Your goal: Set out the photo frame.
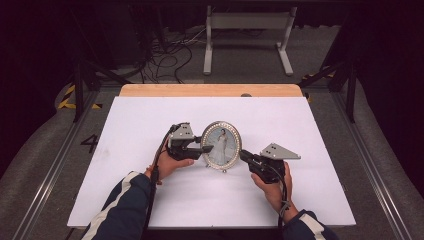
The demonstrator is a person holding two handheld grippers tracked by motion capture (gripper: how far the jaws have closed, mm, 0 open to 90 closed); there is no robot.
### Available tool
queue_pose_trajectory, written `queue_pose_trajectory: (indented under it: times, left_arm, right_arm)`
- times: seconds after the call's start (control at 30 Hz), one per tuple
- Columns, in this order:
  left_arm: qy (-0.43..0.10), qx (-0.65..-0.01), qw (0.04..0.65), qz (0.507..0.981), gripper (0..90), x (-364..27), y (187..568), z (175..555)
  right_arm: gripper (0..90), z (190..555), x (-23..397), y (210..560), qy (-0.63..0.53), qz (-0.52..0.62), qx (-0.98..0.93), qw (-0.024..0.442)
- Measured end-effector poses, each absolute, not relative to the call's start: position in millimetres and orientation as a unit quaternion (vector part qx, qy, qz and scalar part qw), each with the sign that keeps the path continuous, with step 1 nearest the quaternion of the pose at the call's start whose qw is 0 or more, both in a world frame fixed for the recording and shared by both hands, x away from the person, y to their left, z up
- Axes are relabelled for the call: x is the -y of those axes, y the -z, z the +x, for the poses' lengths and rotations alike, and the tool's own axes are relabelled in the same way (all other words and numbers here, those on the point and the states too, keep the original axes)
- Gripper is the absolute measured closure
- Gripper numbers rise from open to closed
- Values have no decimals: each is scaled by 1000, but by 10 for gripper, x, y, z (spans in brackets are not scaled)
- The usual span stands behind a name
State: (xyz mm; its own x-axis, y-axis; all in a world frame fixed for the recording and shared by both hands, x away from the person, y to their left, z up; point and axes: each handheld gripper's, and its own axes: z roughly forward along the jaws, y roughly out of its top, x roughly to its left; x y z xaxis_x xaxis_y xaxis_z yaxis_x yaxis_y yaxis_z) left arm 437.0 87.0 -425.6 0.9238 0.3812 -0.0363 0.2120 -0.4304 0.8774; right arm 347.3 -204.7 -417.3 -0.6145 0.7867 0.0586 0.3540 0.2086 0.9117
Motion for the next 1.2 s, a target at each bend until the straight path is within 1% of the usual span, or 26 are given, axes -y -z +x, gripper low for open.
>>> queue_pose_trajectory:
  times: [0.17,0.37,0.57,0.67,0.97,1.0,1.03,1.07,1.2]
  left_arm:
    - [-80,-173,506,841,629,-885,4239,4359]
    - [-83,-174,498,845,630,-898,4236,4344]
    - [-100,-166,488,851,634,-893,4211,4290]
    - [-107,-166,480,855,635,-915,4208,4273]
    - [-110,-169,494,846,628,-983,4167,4245]
    - [-113,-170,493,846,641,-991,4166,4243]
    - [-115,-171,492,846,676,-1000,4165,4245]
    - [-107,-172,493,846,691,-1005,4173,4251]
    - [-107,-176,489,848,693,-999,4173,4236]
  right_arm:
    - [857,3480,2051,4179,-496,384,-747,220]
    - [850,3481,2023,4181,-495,383,-747,225]
    - [845,3509,2031,4187,-492,386,-747,225]
    - [828,3518,2032,4188,-492,386,-747,226]
    - [822,3519,2027,4172,-495,383,-746,227]
    - [822,3521,2026,4172,-495,383,-746,227]
    - [823,3525,2023,4174,-494,384,-746,227]
    - [819,3531,2018,4183,-494,383,-748,223]
    - [816,3535,2003,4188,-490,379,-752,226]
